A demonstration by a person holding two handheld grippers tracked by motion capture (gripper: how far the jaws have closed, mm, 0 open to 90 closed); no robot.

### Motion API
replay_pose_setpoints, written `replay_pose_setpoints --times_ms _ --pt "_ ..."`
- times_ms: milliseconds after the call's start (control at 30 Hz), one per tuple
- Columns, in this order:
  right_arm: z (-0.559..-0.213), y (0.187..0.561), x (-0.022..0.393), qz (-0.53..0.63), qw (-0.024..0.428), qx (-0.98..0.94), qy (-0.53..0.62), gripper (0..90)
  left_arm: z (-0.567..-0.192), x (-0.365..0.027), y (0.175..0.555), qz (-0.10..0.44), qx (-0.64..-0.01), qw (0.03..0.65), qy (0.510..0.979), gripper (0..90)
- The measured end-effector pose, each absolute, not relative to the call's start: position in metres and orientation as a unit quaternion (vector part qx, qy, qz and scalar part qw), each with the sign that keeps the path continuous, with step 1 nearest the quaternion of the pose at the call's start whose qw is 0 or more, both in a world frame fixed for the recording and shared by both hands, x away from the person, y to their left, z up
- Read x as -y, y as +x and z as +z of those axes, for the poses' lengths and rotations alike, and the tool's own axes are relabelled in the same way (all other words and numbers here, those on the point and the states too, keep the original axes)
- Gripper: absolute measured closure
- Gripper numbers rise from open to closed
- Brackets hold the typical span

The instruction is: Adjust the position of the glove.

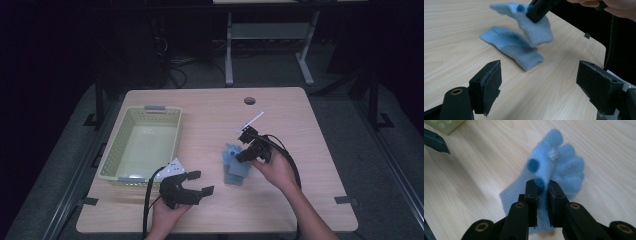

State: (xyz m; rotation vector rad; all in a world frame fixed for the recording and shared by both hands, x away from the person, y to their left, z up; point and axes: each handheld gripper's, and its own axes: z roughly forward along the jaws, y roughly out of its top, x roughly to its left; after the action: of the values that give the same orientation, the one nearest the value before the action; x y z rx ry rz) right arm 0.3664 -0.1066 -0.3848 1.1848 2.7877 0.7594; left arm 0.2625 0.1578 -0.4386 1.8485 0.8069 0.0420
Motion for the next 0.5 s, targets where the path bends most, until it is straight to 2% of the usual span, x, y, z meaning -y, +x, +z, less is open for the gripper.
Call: replay_pose_setpoints --times_ms 500 --pt "-0.402 0.366 0.088 0.227 -0.005 -0.901 0.369 78.9 -0.439 -0.161 0.264 0.017 -0.342 0.534 0.773 20.0"
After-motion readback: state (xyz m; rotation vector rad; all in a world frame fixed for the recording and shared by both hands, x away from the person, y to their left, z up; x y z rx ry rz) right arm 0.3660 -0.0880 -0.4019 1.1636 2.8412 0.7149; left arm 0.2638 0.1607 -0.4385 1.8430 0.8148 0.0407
